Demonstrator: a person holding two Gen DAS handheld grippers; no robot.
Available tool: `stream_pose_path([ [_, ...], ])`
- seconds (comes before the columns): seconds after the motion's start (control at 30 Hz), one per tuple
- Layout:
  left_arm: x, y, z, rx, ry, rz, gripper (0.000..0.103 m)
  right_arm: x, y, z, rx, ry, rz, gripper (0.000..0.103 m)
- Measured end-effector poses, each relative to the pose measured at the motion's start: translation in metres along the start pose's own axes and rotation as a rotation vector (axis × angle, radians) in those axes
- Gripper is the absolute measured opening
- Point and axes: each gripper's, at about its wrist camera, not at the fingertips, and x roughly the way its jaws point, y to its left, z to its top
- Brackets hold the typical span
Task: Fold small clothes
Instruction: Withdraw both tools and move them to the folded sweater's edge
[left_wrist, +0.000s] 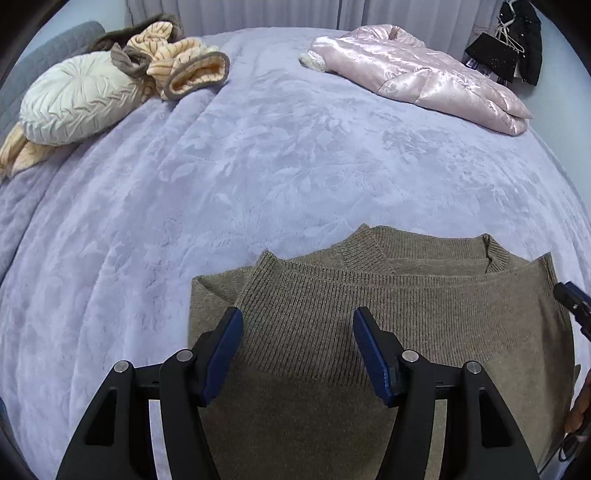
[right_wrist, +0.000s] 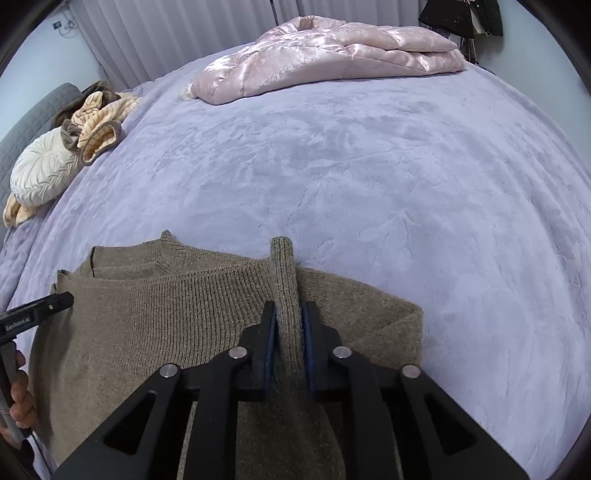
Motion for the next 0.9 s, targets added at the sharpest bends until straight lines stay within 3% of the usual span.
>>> stream_pose_path([
  [0.03, -0.006, -0.002, -0.003, 0.012, -0.01, 0.01, 0.063, -0.005, 0.001, 0.0, 0.002, -0.003, -0.01, 0.043],
  [0.1, -0.015, -0.009, -0.011, 0.034, -0.022, 0.001, 0.063, -0.022, 0.006, -0.002, -0.019, -0.062, -0.032, 0.066],
  [0.2, -0.02, -0.024, -0.023, 0.069, -0.035, -0.011, 0.063, -0.049, 0.022, -0.009, -0.066, -0.157, -0.032, 0.073],
  [0.3, -0.006, -0.037, -0.032, 0.11, -0.007, -0.002, 0.063, -0.056, 0.047, -0.019, -0.12, -0.159, 0.053, 0.075],
  [0.4, 0.016, -0.035, -0.035, 0.114, 0.027, 0.039, 0.063, -0.041, 0.084, -0.028, -0.227, -0.096, 0.068, 0.075],
  [0.43, 0.019, -0.031, -0.034, 0.099, 0.029, 0.025, 0.065, -0.033, 0.093, -0.031, -0.255, -0.064, 0.075, 0.075],
  [0.5, 0.022, -0.018, -0.032, 0.058, 0.021, 0.013, 0.079, -0.016, 0.101, -0.035, -0.263, -0.014, 0.073, 0.075],
  [0.67, 0.026, -0.003, -0.033, 0.033, 0.008, -0.013, 0.081, 0.002, 0.07, -0.025, -0.203, -0.016, -0.061, 0.075],
  [0.8, 0.014, -0.005, -0.036, 0.029, 0.009, 0.01, 0.081, 0.003, 0.043, -0.023, -0.154, -0.014, -0.053, 0.075],
  [0.9, -0.006, -0.004, -0.044, 0.022, -0.015, 0.002, 0.081, -0.008, 0.046, -0.025, -0.138, -0.019, -0.067, 0.075],
])
